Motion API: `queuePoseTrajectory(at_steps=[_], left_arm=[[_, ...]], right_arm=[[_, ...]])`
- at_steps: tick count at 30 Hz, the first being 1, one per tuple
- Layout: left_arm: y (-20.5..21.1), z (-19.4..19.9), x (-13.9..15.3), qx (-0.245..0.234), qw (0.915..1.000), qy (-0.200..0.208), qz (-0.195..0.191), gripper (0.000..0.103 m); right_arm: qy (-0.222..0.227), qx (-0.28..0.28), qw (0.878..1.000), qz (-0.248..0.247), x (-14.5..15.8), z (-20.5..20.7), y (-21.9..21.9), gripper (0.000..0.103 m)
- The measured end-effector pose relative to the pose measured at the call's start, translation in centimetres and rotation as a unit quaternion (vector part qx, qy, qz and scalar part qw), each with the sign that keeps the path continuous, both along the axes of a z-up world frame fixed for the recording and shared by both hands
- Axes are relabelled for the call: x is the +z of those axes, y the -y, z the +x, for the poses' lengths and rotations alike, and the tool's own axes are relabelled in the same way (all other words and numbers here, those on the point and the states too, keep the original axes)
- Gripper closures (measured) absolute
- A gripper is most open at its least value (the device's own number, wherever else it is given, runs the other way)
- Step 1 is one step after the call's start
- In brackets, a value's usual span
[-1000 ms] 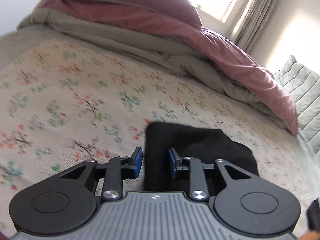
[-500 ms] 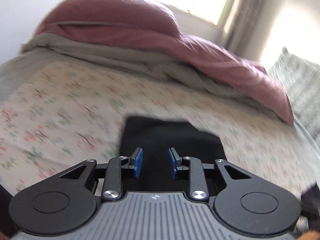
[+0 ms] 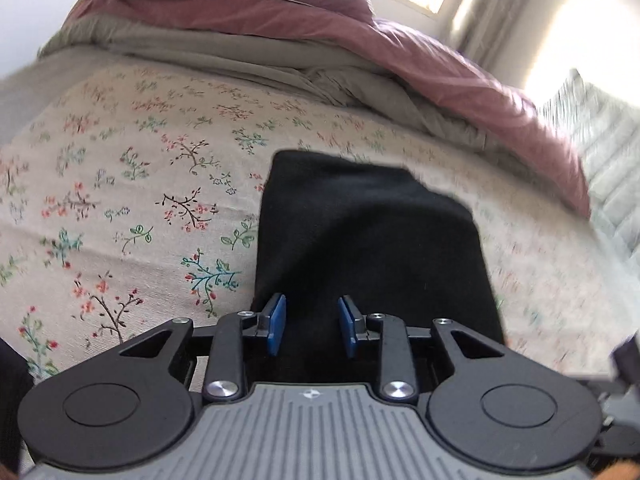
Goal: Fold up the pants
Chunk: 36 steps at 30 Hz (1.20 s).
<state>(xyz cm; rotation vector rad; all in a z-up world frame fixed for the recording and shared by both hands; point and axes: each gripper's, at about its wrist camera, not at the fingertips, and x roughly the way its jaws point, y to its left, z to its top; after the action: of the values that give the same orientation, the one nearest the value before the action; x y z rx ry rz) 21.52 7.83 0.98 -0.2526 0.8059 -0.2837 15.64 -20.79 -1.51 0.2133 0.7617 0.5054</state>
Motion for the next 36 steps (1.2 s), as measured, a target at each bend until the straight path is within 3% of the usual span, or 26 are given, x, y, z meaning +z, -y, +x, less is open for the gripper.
queuePoseTrajectory(at_steps=[2,3,4,5,7,11,16,20,22,24,25,26,29,30,31,35,36], left_arm=[[-0.9,0.2,0.4,0.014,0.9989,-0.005,-0.044,0.04],[-1.3,0.4,0.5,0.023,0.9978,-0.005,-0.062,0.017],[-1.5,0.6,0.5,0.041,0.9971,-0.003,-0.064,0.0],[-1.7,0.7,0.5,0.058,0.9964,0.005,-0.062,0.0],[-2.0,1.6,0.2,0.05,0.9959,-0.001,-0.075,0.0],[-2.8,3.7,-1.5,0.064,0.9866,-0.06,-0.138,0.0],[-2.2,5.3,-2.8,0.042,0.9815,-0.089,-0.164,0.0],[-0.2,5.9,-3.6,-0.018,0.9829,-0.104,-0.151,0.0],[0.5,5.8,-3.7,-0.019,0.9861,-0.095,-0.134,0.0],[0.9,5.8,-3.5,-0.008,0.9867,-0.095,-0.132,0.0],[1.1,5.9,-3.5,-0.004,0.9876,-0.09,-0.128,0.0],[1.4,5.5,-3.2,-0.001,0.9898,-0.078,-0.12,0.0],[3.1,4.3,-2.2,0.0,0.9965,-0.027,-0.079,0.013],[3.4,4.0,-1.8,0.001,0.9972,-0.014,-0.074,0.023],[3.4,3.8,-1.5,0.004,0.9968,-0.007,-0.079,0.034],[3.7,3.6,-1.1,0.006,0.9927,-0.013,-0.12,0.052],[4.3,3.2,-0.9,-0.001,0.9914,-0.006,-0.131,0.063]], right_arm=[[-0.016,0.0,0.999,0.028,0.4,0.1,1.0,0.072],[-0.025,-0.003,0.999,0.044,0.3,0.3,1.5,0.07],[-0.033,-0.008,0.998,0.061,0.7,0.5,2.2,0.06],[-0.035,-0.017,0.996,0.077,0.9,0.7,2.9,0.043],[-0.033,-0.04,0.994,0.101,1.1,0.8,4.3,0.024],[-0.049,-0.094,0.987,0.124,0.4,2.3,7.1,0.024],[-0.099,-0.129,0.966,0.202,-2.4,4.8,9.4,0.024],[-0.106,-0.12,0.966,0.204,-4.0,5.8,8.1,0.024],[-0.095,-0.113,0.968,0.201,-4.1,6.0,7.3,0.023],[-0.085,-0.096,0.976,0.177,-3.8,6.2,6.2,0.029],[-0.077,-0.093,0.982,0.147,-3.5,6.1,5.5,0.055],[-0.064,-0.096,0.986,0.12,-3.2,5.9,4.8,0.062],[-0.031,-0.089,0.992,0.083,-1.9,5.0,4.0,0.081],[-0.024,-0.086,0.994,0.071,-1.3,4.9,3.9,0.082],[-0.017,-0.081,0.995,0.059,-0.7,4.8,3.9,0.084],[0.02,-0.069,0.997,0.025,2.2,4.3,4.7,0.084],[0.03,-0.068,0.997,0.02,2.9,4.1,5.2,0.085]])
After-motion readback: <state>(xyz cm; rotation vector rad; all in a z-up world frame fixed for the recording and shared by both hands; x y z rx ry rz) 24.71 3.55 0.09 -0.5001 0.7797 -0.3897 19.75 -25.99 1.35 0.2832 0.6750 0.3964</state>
